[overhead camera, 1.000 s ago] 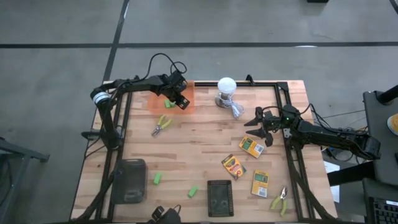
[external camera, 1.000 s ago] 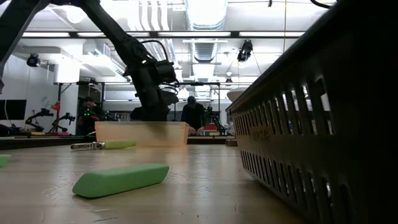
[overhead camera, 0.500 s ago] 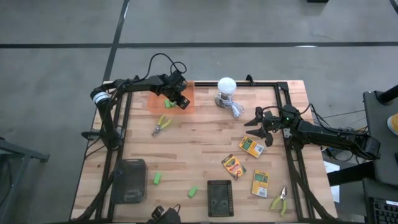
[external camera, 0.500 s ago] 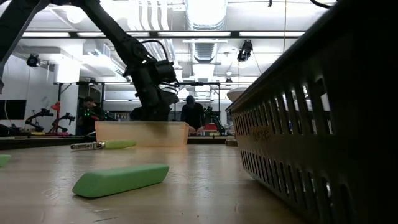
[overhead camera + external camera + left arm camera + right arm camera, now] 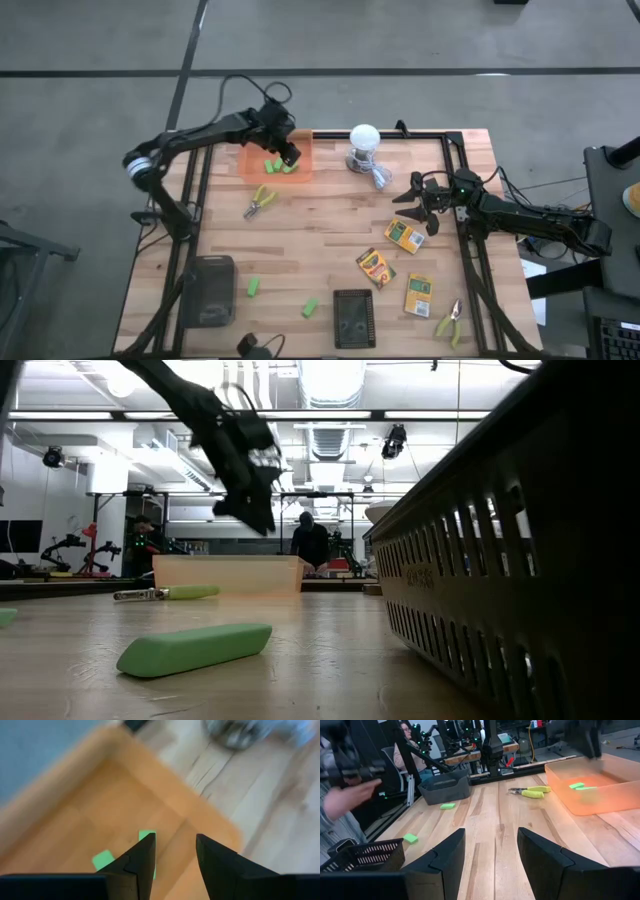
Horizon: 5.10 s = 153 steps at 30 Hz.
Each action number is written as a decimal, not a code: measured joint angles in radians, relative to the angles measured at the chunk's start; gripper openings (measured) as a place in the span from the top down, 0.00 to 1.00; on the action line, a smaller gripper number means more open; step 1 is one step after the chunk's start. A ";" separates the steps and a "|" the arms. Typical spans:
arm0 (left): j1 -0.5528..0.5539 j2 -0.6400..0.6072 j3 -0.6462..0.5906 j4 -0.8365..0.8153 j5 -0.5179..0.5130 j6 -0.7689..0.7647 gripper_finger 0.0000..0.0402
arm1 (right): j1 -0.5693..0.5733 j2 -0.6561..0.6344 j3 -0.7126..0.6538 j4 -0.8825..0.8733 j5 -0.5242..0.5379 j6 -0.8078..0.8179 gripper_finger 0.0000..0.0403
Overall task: Pick & Place School Supplies
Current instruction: Put the green eraser into the orange bin
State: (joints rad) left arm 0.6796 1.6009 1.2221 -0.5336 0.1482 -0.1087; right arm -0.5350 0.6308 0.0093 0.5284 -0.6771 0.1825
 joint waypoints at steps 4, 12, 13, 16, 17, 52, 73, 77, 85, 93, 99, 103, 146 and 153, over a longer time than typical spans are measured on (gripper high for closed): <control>-0.009 -0.113 0.002 -0.094 -0.022 -0.081 0.64 | 0.000 0.000 0.000 0.000 0.000 0.000 0.56; -0.077 -0.249 0.002 -0.413 -0.139 -0.227 0.64 | 0.000 0.000 0.000 0.000 0.000 0.000 0.56; -0.091 -0.261 0.002 -0.439 -0.148 -0.238 0.64 | 0.000 0.000 0.000 0.000 0.000 0.000 0.56; -0.140 -0.292 0.002 -0.508 -0.158 -0.297 0.64 | 0.000 0.000 0.000 0.000 0.000 0.000 0.56; -0.161 -0.302 0.002 -0.534 -0.158 -0.328 0.64 | 0.000 0.000 0.000 0.000 0.000 0.000 0.56; -1.248 -0.201 0.000 -0.649 -0.400 -1.561 0.64 | 0.000 0.000 0.000 0.000 -0.001 0.000 0.56; -1.323 -0.026 -0.075 -0.533 -0.237 -1.268 0.64 | 0.000 0.000 0.000 0.000 -0.001 0.000 0.56; -1.323 -0.030 -0.149 -0.424 -0.218 -1.253 0.64 | 0.000 0.000 0.000 0.000 -0.001 0.000 0.56; -1.323 -0.031 -0.243 -0.300 -0.200 -1.252 0.64 | 0.000 0.000 0.000 0.000 -0.001 0.000 0.56; -1.321 -0.032 -0.225 -0.261 -0.192 -1.071 0.64 | 0.000 0.000 0.000 0.000 -0.001 0.000 0.56; -1.321 -0.032 -0.232 -0.275 -0.192 -1.089 0.64 | 0.000 0.000 0.000 0.000 0.000 0.000 0.56; -1.316 -0.032 -0.257 -0.280 -0.172 -1.215 0.64 | 0.000 0.000 0.000 0.000 -0.001 0.000 0.56; -1.253 -0.030 -0.278 -0.221 -0.130 -1.366 0.41 | 0.000 0.000 0.000 0.000 -0.001 0.000 0.56; -1.241 0.021 -0.278 -0.221 -0.080 -1.367 0.41 | 0.000 0.000 0.000 0.000 0.000 0.000 0.56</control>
State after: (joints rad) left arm -0.5609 1.6217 0.9445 -0.7541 0.0678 -1.4753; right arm -0.5354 0.6308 0.0093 0.5285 -0.6773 0.1825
